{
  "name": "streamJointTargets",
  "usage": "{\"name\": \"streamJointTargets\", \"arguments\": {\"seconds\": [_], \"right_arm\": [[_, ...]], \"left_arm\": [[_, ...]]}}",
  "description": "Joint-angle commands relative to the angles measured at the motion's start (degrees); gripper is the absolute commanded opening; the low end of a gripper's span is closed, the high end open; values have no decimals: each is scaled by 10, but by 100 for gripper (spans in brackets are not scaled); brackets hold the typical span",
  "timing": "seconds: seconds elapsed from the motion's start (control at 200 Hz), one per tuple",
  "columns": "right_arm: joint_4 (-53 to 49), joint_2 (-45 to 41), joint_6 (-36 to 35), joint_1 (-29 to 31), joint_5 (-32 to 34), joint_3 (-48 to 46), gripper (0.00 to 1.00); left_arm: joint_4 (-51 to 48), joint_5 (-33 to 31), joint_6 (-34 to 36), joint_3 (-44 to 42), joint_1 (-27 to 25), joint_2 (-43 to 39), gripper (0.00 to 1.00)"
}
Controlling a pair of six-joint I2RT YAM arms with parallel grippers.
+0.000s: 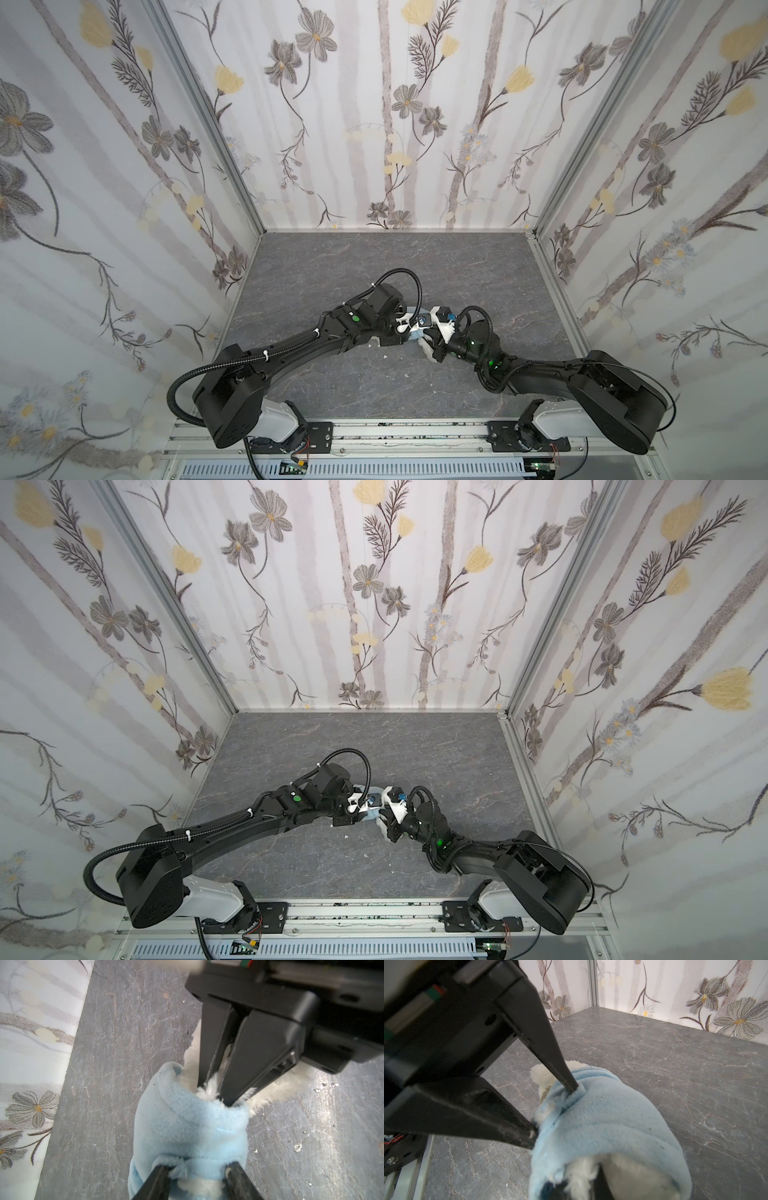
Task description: Dress the teddy bear
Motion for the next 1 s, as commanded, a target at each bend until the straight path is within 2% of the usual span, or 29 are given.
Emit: {"name": "streamJointTargets", "arguments": {"seconds": [0.0, 0.145, 0.21, 0.325, 0.545, 0.994], "right_arm": [[208, 9, 49, 10, -112, -3, 1], [295, 29, 79, 5, -107, -28, 0], [316, 33, 90, -6, -102, -44, 0], [327, 35, 102, -31, -78, -74, 0], [295, 24, 102, -59, 5, -113, 0], [252, 4, 102, -59, 47, -119, 0]], "left_arm": [[73, -14, 2, -5, 0, 19, 38], [88, 3, -7, -15, 10, 27, 14], [89, 6, -10, -22, 15, 18, 0], [90, 14, -20, -39, 22, -11, 0], [102, 73, -51, -72, 53, -97, 0], [135, 179, -102, -118, 110, -178, 0]]}}
